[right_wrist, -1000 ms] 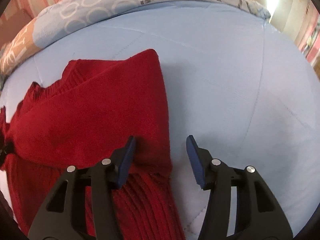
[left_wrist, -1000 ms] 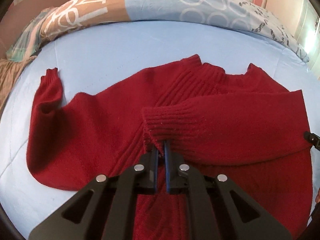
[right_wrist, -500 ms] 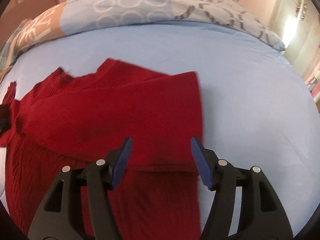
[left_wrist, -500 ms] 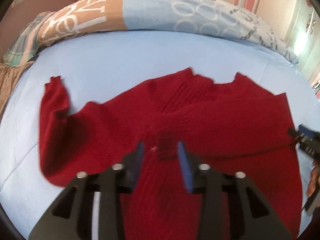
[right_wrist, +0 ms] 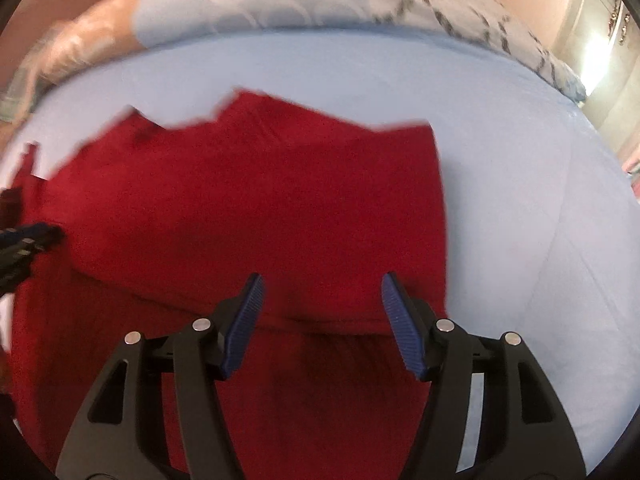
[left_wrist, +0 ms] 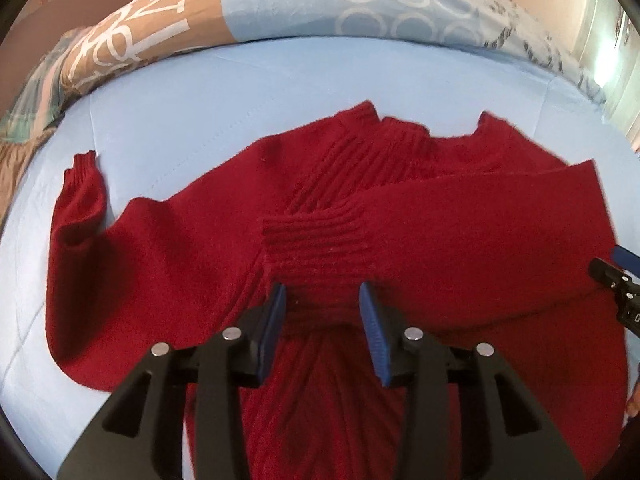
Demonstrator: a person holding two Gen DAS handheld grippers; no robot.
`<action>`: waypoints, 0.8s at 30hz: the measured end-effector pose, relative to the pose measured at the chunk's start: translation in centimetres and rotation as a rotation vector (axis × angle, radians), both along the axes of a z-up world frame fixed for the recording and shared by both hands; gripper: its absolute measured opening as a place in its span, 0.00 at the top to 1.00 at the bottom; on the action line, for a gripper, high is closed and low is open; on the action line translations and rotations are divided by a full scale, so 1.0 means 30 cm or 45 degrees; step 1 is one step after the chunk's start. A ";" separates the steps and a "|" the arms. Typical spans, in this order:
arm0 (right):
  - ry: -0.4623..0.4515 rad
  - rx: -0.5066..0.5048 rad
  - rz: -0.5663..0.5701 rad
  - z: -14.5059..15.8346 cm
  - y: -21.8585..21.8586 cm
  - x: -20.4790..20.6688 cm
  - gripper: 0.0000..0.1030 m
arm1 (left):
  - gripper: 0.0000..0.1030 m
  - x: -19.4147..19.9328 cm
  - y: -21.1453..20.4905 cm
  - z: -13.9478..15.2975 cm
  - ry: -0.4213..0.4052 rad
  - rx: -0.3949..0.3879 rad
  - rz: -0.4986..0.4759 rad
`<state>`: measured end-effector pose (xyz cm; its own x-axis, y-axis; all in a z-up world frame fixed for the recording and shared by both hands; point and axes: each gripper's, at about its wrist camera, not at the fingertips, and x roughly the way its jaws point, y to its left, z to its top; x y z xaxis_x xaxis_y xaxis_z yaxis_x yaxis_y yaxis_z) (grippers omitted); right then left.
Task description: Fold small clothes
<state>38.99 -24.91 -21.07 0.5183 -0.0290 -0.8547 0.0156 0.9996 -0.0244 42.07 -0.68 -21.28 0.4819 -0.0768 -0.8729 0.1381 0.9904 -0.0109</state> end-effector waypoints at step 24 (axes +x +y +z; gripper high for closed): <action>-0.157 0.028 0.143 0.029 0.633 0.072 0.35 | 0.48 0.021 0.718 0.086 -0.206 0.173 0.245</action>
